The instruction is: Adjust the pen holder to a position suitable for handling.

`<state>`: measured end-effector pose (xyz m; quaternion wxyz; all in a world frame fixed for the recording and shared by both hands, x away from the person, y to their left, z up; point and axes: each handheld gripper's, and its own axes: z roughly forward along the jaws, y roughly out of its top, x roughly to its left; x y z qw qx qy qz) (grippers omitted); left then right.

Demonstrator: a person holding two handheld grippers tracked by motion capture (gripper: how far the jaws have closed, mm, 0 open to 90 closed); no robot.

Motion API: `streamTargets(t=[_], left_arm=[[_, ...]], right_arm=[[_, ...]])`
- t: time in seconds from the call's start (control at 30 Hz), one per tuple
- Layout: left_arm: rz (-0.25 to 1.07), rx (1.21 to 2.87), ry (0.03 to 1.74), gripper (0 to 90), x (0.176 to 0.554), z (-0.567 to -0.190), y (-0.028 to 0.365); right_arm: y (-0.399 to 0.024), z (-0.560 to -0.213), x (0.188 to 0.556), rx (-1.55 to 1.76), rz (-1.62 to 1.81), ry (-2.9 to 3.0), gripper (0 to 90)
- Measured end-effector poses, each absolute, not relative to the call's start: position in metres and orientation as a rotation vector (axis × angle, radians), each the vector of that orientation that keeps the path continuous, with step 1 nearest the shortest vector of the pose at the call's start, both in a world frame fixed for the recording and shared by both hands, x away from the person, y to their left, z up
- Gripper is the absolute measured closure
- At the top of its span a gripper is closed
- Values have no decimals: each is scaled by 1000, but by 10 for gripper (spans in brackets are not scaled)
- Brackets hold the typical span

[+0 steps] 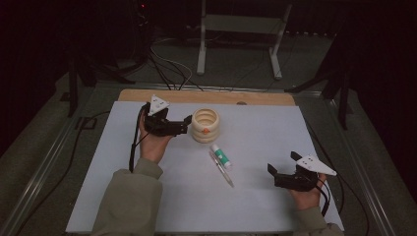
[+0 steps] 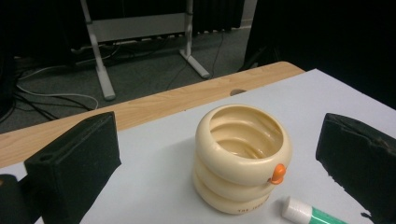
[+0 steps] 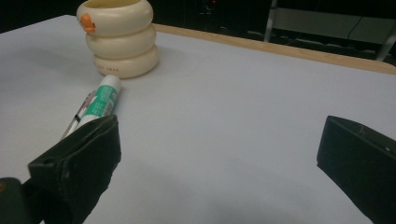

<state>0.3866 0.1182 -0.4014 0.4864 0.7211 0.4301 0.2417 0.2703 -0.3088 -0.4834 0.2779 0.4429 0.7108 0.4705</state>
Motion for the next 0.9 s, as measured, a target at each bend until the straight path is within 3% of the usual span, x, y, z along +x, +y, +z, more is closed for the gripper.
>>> streamTargets(t=[0.9], left_arm=[[583, 1835, 1152, 10, 430, -422, 84]], right_arm=[[-309, -483, 271, 1186, 1259, 1911, 2]])
